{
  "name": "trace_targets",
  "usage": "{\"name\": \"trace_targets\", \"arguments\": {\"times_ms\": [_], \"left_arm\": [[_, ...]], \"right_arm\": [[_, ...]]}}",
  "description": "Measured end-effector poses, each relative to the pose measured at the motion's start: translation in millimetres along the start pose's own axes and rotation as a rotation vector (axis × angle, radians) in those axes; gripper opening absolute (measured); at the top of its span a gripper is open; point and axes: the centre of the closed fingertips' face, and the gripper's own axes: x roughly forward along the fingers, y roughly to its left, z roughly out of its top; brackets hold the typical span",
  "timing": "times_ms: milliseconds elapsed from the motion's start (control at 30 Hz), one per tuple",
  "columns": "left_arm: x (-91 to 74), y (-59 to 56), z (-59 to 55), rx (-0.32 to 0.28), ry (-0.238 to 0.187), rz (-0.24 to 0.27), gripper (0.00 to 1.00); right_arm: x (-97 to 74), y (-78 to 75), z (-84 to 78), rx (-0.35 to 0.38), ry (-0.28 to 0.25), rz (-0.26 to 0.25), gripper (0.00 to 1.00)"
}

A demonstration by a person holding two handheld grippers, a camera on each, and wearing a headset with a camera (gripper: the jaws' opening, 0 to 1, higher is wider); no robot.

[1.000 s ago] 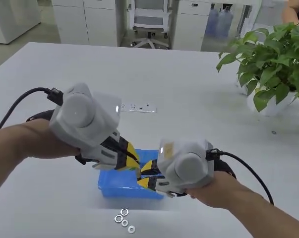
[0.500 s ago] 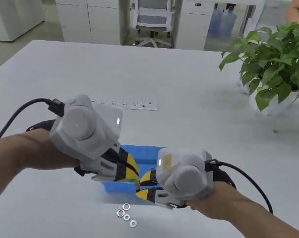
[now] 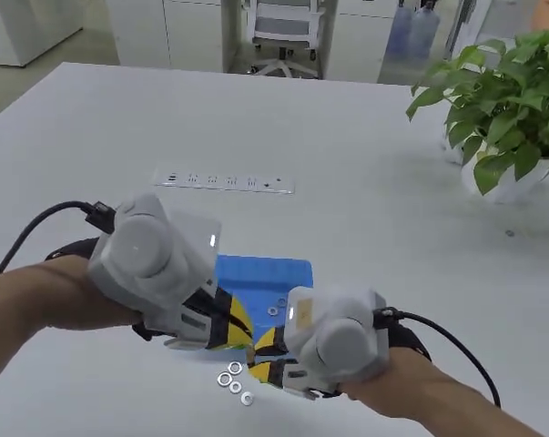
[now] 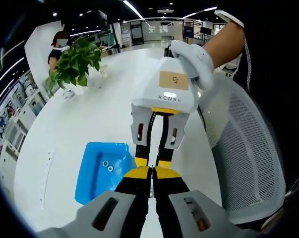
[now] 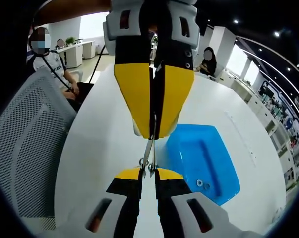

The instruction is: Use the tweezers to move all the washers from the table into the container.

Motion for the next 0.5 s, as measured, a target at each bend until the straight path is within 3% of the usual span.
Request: {"name": "trace_targets", "arguments": {"times_ms": [500], "left_arm": [[9.6, -12.7, -9.5, -0.018, 0.000, -0.021, 0.05]], "right_arm": [[9.0, 16.3, -7.9, 0.027, -0.003, 0.025, 0.12]]}}
